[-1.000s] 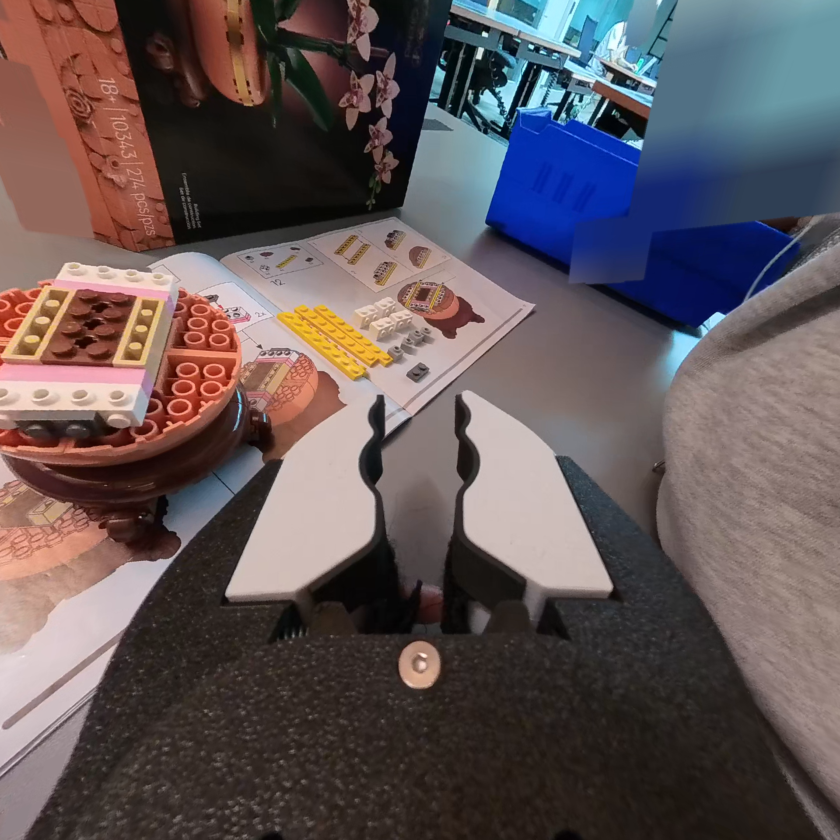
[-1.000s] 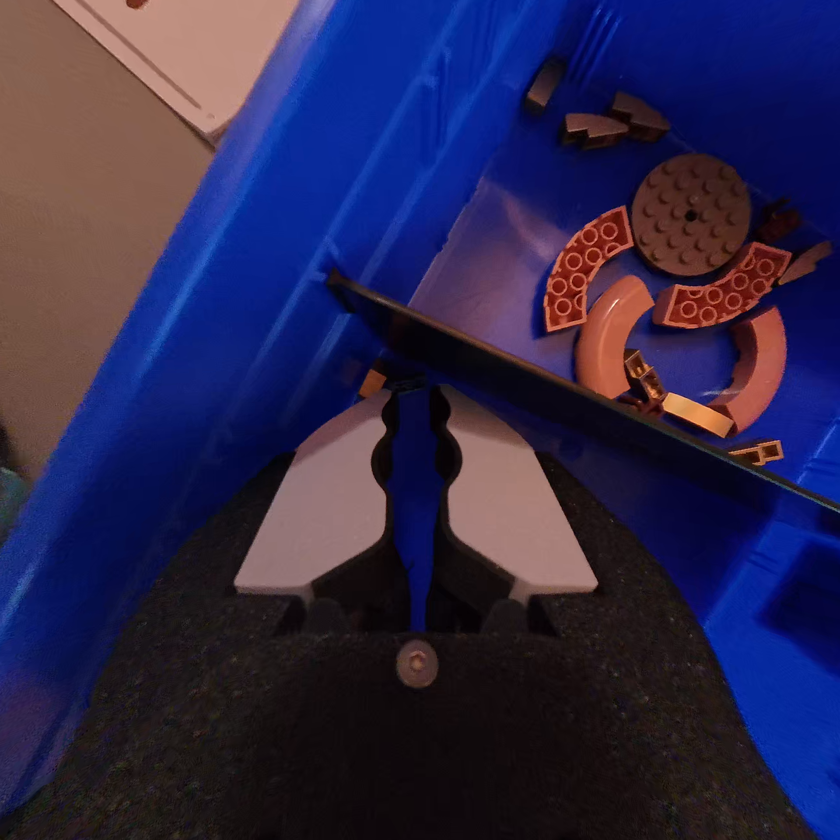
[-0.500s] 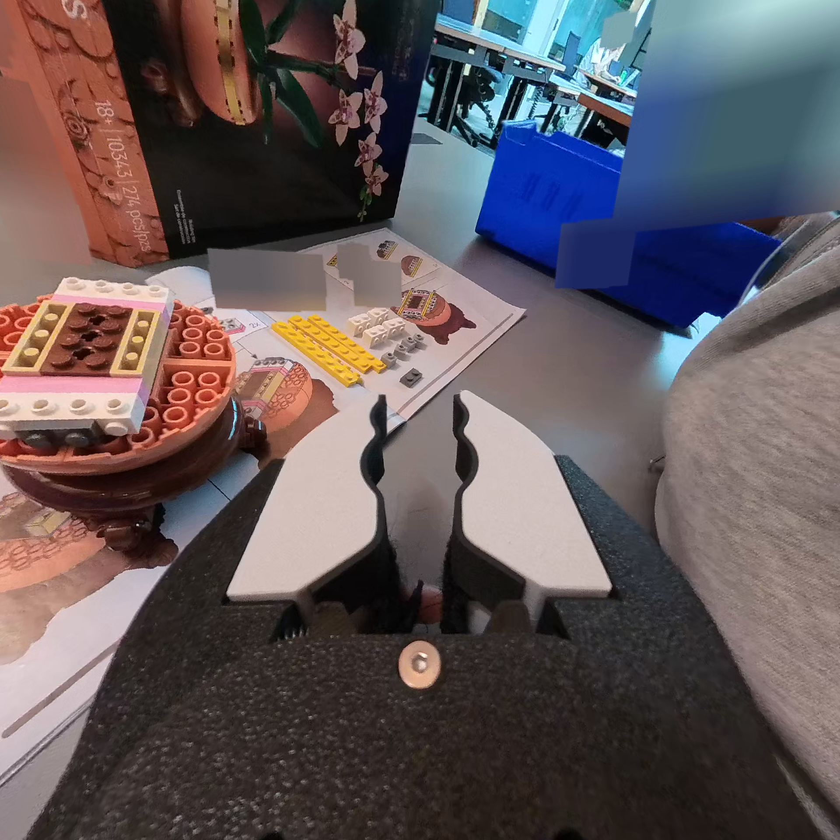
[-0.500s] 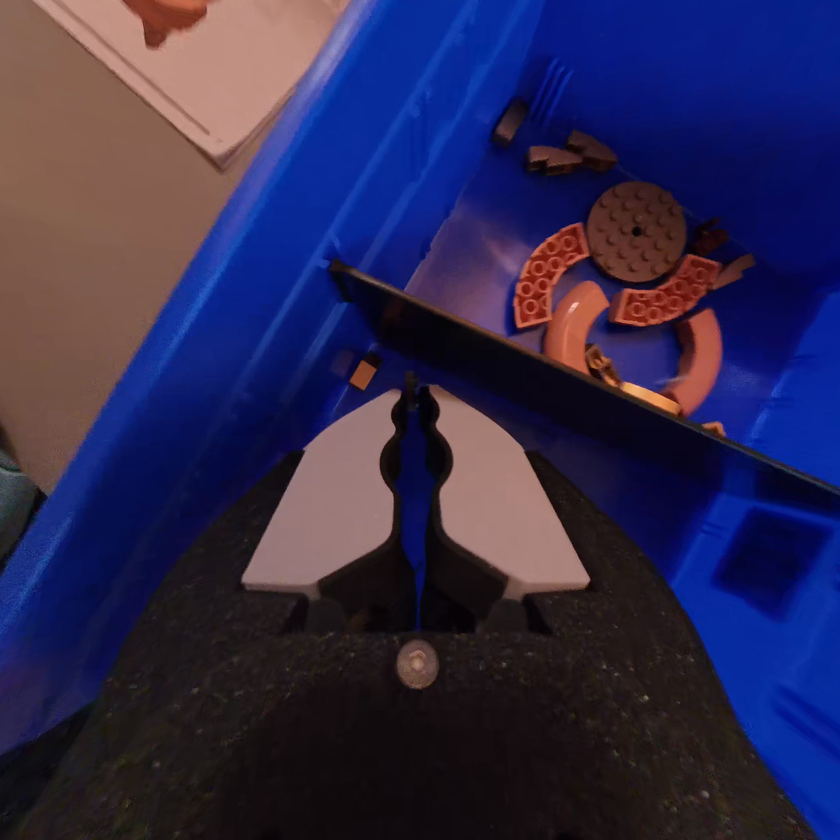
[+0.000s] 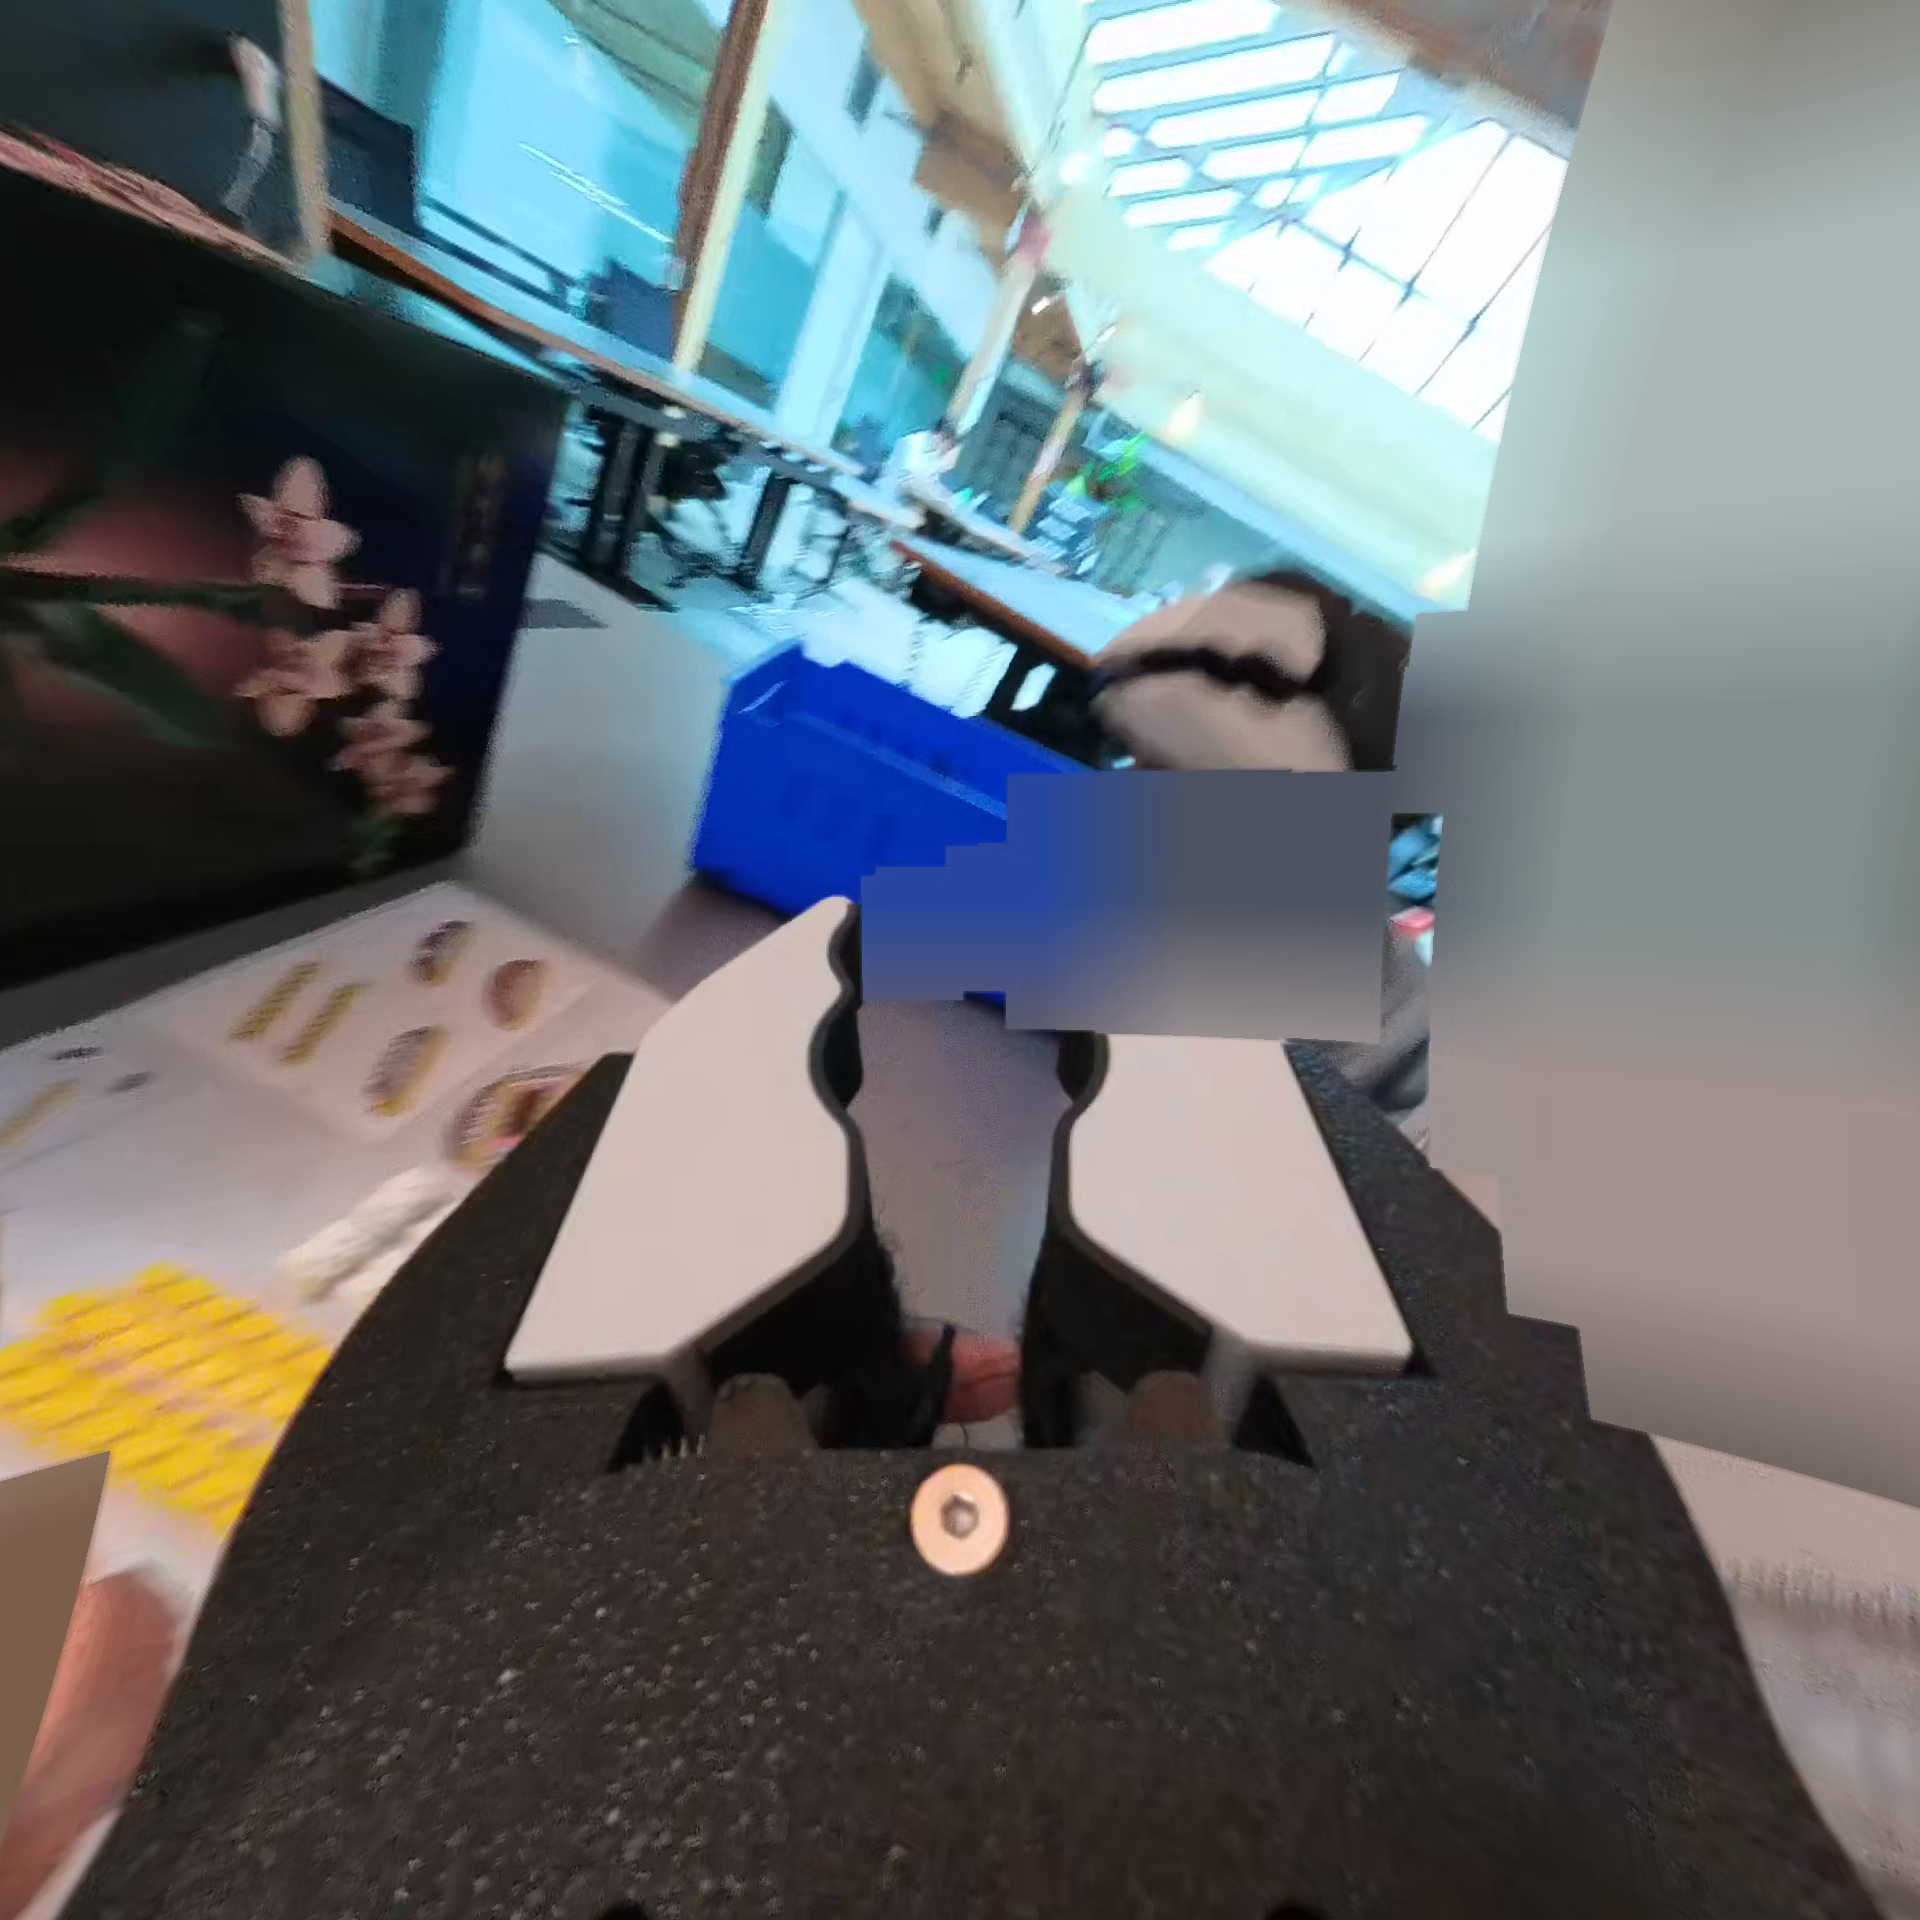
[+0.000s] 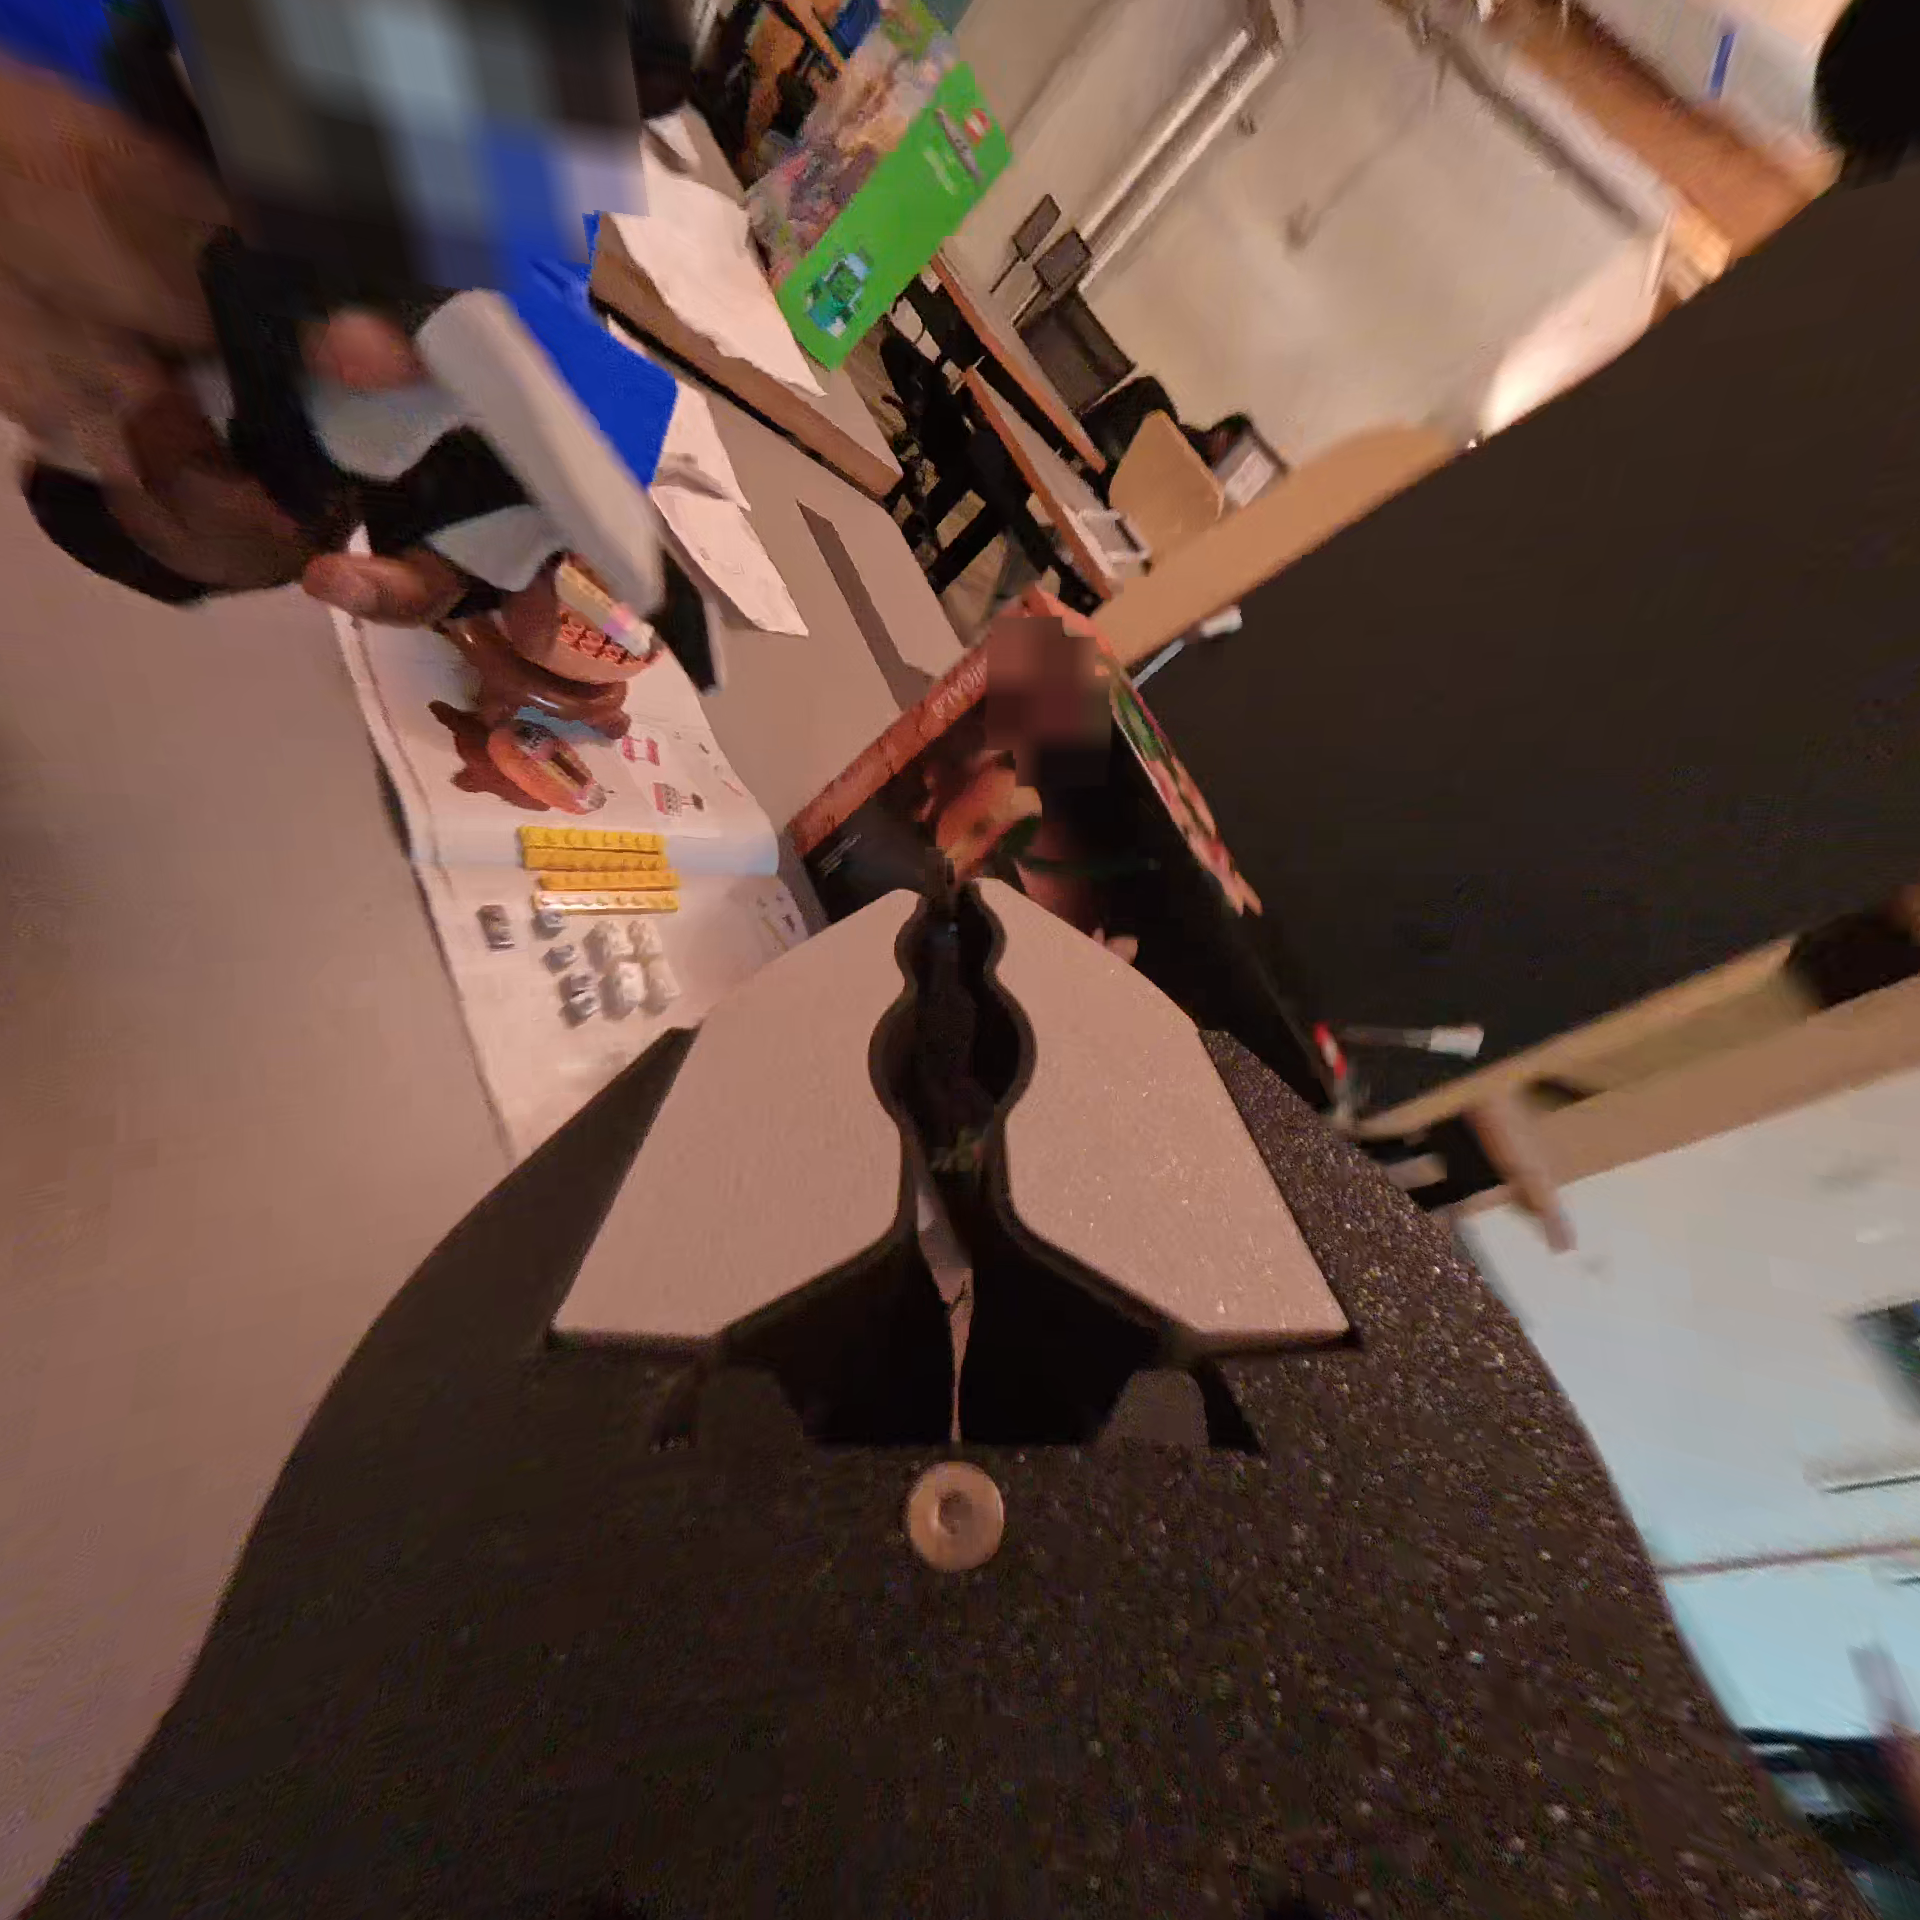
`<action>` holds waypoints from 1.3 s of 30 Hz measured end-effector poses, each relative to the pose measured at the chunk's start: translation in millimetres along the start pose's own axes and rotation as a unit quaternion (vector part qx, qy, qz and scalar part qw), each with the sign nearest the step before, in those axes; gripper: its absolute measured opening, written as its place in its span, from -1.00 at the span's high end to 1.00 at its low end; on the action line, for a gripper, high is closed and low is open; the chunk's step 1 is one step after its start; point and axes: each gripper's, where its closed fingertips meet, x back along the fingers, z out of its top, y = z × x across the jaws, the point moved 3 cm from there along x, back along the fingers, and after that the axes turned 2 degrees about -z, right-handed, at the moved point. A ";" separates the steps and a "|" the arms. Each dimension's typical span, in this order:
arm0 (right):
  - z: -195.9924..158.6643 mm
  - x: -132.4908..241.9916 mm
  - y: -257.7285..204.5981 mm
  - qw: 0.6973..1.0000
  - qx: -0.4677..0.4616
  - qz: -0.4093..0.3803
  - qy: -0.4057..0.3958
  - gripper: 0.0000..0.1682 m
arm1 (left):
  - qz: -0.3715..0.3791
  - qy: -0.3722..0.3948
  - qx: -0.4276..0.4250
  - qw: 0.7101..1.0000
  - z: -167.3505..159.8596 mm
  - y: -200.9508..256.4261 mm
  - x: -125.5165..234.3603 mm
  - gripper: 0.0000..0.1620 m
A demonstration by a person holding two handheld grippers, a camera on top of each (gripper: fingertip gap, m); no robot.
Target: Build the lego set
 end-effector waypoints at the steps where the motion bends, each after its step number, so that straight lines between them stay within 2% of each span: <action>1: 4.5 -15.7 -11.6 0.999 0.048 -0.006 0.001 0.95 | -0.018 -0.001 0.031 0.999 2.3 3.3 -4.6 0.58; 3: 14.4 -40.2 -29.9 0.992 0.126 -0.016 0.005 0.96 | -0.033 -0.003 0.057 0.998 2.4 6.2 -6.2 0.57; 6: 31.4 -61.7 -49.6 0.985 0.169 -0.005 0.016 0.95 | -0.012 0.005 0.046 0.999 3.4 2.4 4.2 0.59; 9: 46.7 -68.7 -59.8 0.982 0.185 0.009 0.036 0.95 | 0.009 0.023 0.021 0.999 8.7 -1.9 17.7 0.64; 12: 50.8 -72.1 -62.6 0.980 0.195 0.016 0.036 0.95 | -0.002 0.048 0.024 0.999 14.5 -0.7 27.6 0.78; 18: 54.6 -73.5 -64.5 0.977 0.207 0.025 0.041 0.95 | -0.007 0.032 0.003 0.999 9.7 1.2 31.3 0.82; 21: 53.8 -72.8 -64.5 0.977 0.208 0.027 0.044 0.95 | -0.013 0.032 -0.007 0.999 10.3 1.9 30.9 0.91; 23: 53.3 -71.3 -64.5 0.982 0.178 0.040 0.057 0.95 | -0.022 0.032 -0.016 0.999 9.4 2.5 31.2 0.91; 26: 44.9 -67.0 -57.5 0.992 0.025 0.099 0.077 0.84 | -0.068 0.045 -0.015 0.997 8.4 7.7 35.2 0.92; 28: 45.8 -59.1 -56.7 0.963 -0.137 0.200 0.120 0.76 | -0.097 0.045 -0.019 0.994 5.8 10.1 39.5 0.92; 30: 51.5 -51.0 -57.0 0.909 -0.250 0.294 0.154 0.75 | -0.109 0.034 -0.030 0.993 1.1 11.0 41.7 0.92; 31: 51.6 -51.2 -57.3 0.896 -0.276 0.313 0.153 0.77 | -0.112 0.026 -0.042 0.993 -1.4 11.8 41.9 0.92; 35: 41.2 -59.8 -73.8 0.892 -0.263 0.357 0.090 0.80 | -0.108 0.001 -0.077 0.991 -9.1 13.3 40.0 0.92; 39: 42.3 -61.6 -79.4 0.880 -0.269 0.382 0.091 0.88 | -0.103 -0.012 -0.090 0.991 -13.2 12.1 38.6 0.91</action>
